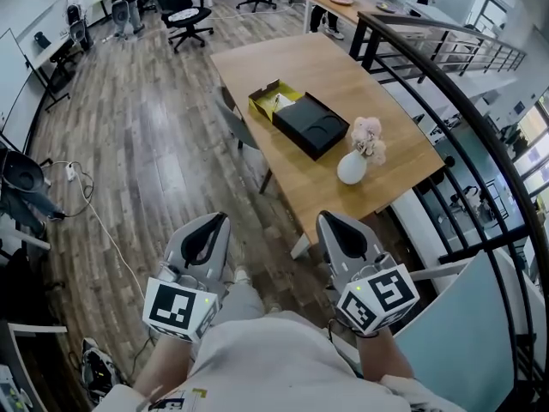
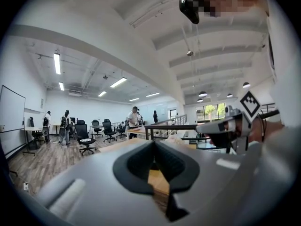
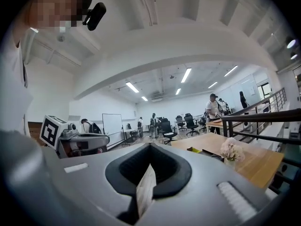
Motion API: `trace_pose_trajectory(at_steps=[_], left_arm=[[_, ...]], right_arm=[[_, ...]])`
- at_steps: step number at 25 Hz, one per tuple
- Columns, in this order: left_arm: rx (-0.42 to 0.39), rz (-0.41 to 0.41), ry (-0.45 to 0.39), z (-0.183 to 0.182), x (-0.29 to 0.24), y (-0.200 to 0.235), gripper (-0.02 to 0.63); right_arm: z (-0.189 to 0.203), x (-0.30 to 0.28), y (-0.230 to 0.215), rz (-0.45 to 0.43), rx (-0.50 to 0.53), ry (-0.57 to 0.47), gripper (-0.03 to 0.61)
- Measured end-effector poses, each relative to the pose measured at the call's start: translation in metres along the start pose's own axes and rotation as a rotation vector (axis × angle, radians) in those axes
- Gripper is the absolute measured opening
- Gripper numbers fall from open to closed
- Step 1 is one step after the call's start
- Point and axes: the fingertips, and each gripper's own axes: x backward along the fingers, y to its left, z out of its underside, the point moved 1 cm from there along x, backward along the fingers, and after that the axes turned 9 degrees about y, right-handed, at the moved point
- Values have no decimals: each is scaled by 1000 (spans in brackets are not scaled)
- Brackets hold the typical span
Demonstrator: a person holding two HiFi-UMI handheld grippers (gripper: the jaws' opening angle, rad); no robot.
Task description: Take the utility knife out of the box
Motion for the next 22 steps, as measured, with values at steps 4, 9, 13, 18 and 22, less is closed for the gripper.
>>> trace_pose_trajectory(at_steps=[4, 9, 13, 18, 22], left_arm=[[5, -6, -3, 6, -10, 5, 2], [0, 17, -6, 26, -32, 10, 2], [2, 31, -17, 37, -50, 26, 2], [43, 56, -20, 43, -75, 61, 2], [48, 61, -22, 36, -97, 97, 2]], right_arm=[[7, -13, -5, -20, -5, 3, 0], [11, -29, -13, -3, 32, -12, 0], [6, -48, -19, 34, 94, -64, 0], [0, -90, -24, 23, 92, -58, 0], [-3, -135, -28, 24, 89, -22, 0]])
